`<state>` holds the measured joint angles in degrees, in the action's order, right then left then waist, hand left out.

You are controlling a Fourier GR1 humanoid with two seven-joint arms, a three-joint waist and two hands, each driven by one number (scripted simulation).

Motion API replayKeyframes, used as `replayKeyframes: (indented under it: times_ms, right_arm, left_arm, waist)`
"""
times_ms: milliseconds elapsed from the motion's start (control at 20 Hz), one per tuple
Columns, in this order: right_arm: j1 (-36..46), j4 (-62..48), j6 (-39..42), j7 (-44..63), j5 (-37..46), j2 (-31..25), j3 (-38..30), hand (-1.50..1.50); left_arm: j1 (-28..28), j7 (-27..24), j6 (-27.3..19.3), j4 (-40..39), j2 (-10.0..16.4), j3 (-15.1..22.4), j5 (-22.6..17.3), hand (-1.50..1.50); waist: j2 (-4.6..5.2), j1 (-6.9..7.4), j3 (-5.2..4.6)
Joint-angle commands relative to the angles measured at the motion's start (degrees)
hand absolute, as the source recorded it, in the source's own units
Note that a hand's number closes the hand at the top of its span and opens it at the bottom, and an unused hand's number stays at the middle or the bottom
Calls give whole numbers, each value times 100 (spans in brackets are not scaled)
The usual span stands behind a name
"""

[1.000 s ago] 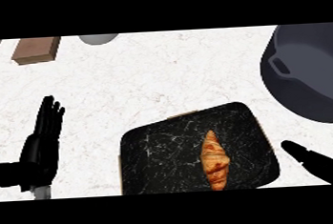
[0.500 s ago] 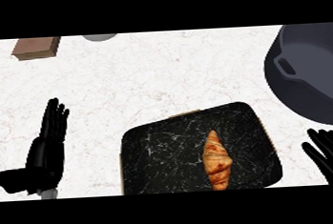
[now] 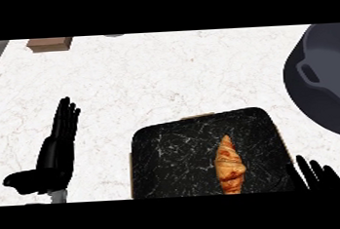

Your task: Pick the croissant from the tray and place it in the pot

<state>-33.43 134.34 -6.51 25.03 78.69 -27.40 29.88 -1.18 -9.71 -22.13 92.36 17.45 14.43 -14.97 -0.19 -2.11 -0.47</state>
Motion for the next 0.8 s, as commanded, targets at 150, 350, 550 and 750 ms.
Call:
replayKeyframes:
  times_ms: [150,350,550,750]
  right_arm:
    - [655,-878,1201,1466,2086,1687,1681,-150]
    - [991,-1498,1800,2024,2377,2373,1712,-150]
    - [1101,-1990,1819,2303,2338,2603,1895,-150]
    - [1265,-2072,1710,2402,2136,2460,1951,-150]
  left_arm:
    - [191,-111,107,-210,-196,128,114,0]
    - [170,-311,253,-438,-251,-7,82,0]
    - [242,41,299,-253,-227,-127,134,0]
    - [629,-226,353,-900,-521,-315,267,0]
  waist:
    - [27,213,31]
    - [26,223,41]
    - [17,204,47]
    - [20,182,46]
